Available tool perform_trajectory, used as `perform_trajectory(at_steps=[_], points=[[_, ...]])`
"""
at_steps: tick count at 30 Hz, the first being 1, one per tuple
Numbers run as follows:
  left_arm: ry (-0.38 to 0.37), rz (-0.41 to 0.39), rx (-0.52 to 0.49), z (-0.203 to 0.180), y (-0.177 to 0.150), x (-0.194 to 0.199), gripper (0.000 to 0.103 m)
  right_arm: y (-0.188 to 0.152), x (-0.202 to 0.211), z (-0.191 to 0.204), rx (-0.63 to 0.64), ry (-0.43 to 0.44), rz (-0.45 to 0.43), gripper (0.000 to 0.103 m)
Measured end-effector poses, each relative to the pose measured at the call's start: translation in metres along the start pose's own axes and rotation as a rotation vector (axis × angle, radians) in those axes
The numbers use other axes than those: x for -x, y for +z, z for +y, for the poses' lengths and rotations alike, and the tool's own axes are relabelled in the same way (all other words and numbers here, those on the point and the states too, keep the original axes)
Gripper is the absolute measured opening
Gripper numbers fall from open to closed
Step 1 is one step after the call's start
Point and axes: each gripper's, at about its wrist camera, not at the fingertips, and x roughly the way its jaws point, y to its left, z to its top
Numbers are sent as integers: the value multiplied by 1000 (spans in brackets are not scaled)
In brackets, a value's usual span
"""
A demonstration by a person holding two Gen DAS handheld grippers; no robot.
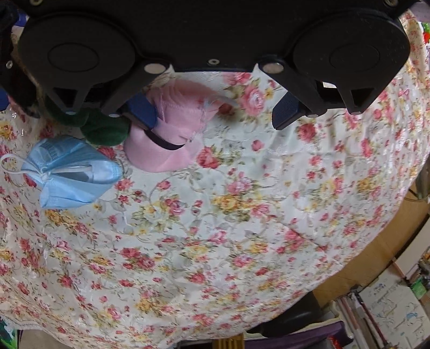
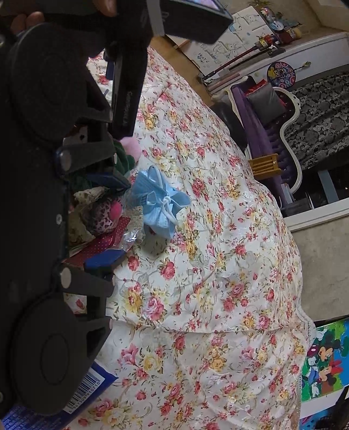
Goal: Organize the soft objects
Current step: 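Grasp the pink plush with the left tool while the right tool grasps the leopard-print bag, then carry the pink plush and leopard-print bag toward the gold tray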
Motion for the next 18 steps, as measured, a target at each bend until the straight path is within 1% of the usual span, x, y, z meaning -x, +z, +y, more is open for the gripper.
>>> perform_trajectory(at_steps=[7,14,16,17,18], points=[[-63,23,28,2,4,-8,91,0,-2,0,-2,-3,1,50],[-75,21,38,2,4,-8,90,0,-1,0,-5,4,-8,50],[-95,9,38,2,3,-5,73,0,0,0,0,4,-12,50],[-125,6,35,2,3,-3,55,0,0,0,1,5,-13,50],[-160,11,38,3,2,-1,44,0,0,0,1,7,-16,50]])
